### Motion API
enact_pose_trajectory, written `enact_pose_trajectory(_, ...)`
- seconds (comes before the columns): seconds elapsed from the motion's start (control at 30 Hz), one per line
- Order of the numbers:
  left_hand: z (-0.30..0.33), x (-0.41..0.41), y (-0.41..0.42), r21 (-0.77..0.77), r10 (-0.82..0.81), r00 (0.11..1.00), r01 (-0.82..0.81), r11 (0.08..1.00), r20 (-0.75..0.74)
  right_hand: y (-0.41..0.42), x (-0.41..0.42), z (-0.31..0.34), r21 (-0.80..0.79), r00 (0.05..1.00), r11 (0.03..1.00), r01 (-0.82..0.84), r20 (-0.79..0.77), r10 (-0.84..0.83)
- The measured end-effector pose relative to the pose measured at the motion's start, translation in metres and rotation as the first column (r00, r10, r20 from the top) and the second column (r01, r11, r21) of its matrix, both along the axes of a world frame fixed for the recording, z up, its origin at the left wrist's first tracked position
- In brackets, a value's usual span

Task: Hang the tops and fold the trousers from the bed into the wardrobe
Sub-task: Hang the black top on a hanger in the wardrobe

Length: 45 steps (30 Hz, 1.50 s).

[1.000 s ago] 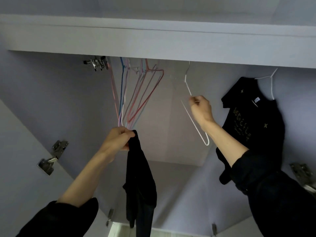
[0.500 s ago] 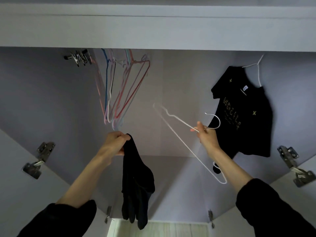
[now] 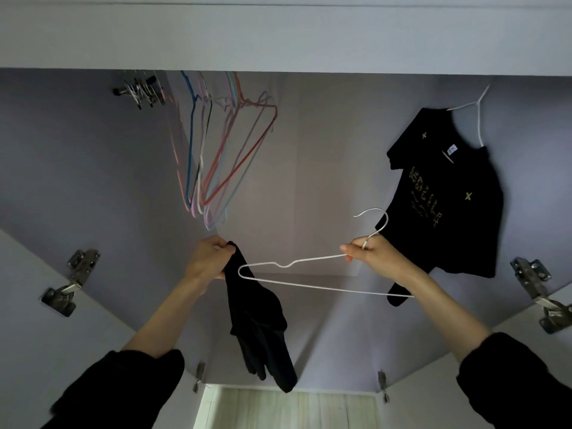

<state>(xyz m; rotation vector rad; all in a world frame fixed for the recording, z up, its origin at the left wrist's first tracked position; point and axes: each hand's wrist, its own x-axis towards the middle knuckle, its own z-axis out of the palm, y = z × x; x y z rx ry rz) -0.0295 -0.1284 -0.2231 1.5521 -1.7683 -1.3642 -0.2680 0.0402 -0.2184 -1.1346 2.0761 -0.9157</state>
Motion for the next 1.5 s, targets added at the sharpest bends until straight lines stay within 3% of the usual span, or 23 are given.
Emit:
enact_pose_trajectory(0.17,0.01,-0.015,0.016,-0.209,-0.133,0.984,0.156,0.965,0.118,-0.018,0.025,-0.001,-0.035,0.994,0.999,-0.035,-0.106,0.031)
enact_pose_trajectory(0.3,0.03,-0.034,0.038,-0.301,-0.243,0.962,0.271,0.914,0.126,-0.031,0.059,-0.007,0.05,0.965,0.993,-0.107,-0.237,0.116)
enact_pose_trajectory(0.5,0.047,-0.032,0.058,-0.371,-0.381,0.906,0.423,0.827,0.183,-0.032,0.073,0.003,-0.174,0.992,0.976,0.129,0.026,-0.126)
enact_pose_trajectory(0.63,0.042,-0.028,0.057,-0.503,-0.343,0.842,0.528,0.684,0.416,-0.028,0.074,0.016,-0.318,0.992,0.94,0.121,0.012,-0.124)
enact_pose_trajectory(0.73,0.042,-0.03,0.049,-0.63,-0.302,0.803,0.592,0.502,0.514,-0.026,0.074,0.02,-0.345,0.994,0.934,0.095,-0.023,-0.11)
enact_pose_trajectory(0.77,0.043,-0.031,0.048,-0.623,-0.324,0.786,0.616,0.481,0.526,-0.025,0.073,0.021,-0.347,0.994,0.933,0.099,-0.017,-0.111)
enact_pose_trajectory(0.87,0.045,-0.035,0.046,-0.507,-0.437,0.74,0.67,0.542,0.511,-0.023,0.071,0.025,-0.364,0.992,0.923,0.124,0.032,-0.12)
enact_pose_trajectory(0.93,0.044,-0.036,0.046,-0.507,-0.446,0.755,0.654,0.562,0.481,-0.022,0.069,0.026,-0.407,0.989,0.902,0.146,0.028,-0.147)
enact_pose_trajectory(1.03,0.047,-0.034,0.037,-0.577,-0.386,0.828,0.561,0.594,0.407,-0.021,0.062,0.024,-0.631,0.921,0.76,0.159,-0.183,-0.345)
enact_pose_trajectory(1.13,0.052,-0.029,0.03,-0.621,-0.35,0.861,0.508,0.597,0.368,-0.011,0.056,0.015,-0.779,0.754,0.626,-0.033,-0.431,-0.496)
enact_pose_trajectory(1.2,0.055,-0.026,0.029,-0.649,-0.342,0.873,0.487,0.584,0.347,-0.002,0.062,-0.001,-0.671,0.756,0.724,-0.161,-0.556,-0.347)
enact_pose_trajectory(1.27,0.059,-0.023,0.03,-0.687,-0.341,0.887,0.458,0.564,0.312,0.006,0.07,-0.018,-0.277,0.831,0.941,-0.191,-0.557,0.005)
enact_pose_trajectory(1.3,0.061,-0.022,0.031,-0.701,-0.345,0.891,0.448,0.554,0.297,0.008,0.071,-0.028,-0.005,0.848,0.978,-0.209,-0.499,0.179)
enact_pose_trajectory(1.37,0.068,-0.019,0.033,-0.726,-0.349,0.899,0.425,0.541,0.266,0.006,0.068,-0.047,0.327,0.84,0.905,-0.271,-0.378,0.388)
enact_pose_trajectory(1.5,0.084,-0.008,0.038,-0.783,-0.329,0.926,0.341,0.52,0.185,0.0,0.057,-0.068,0.546,0.825,0.79,-0.278,-0.285,0.487)
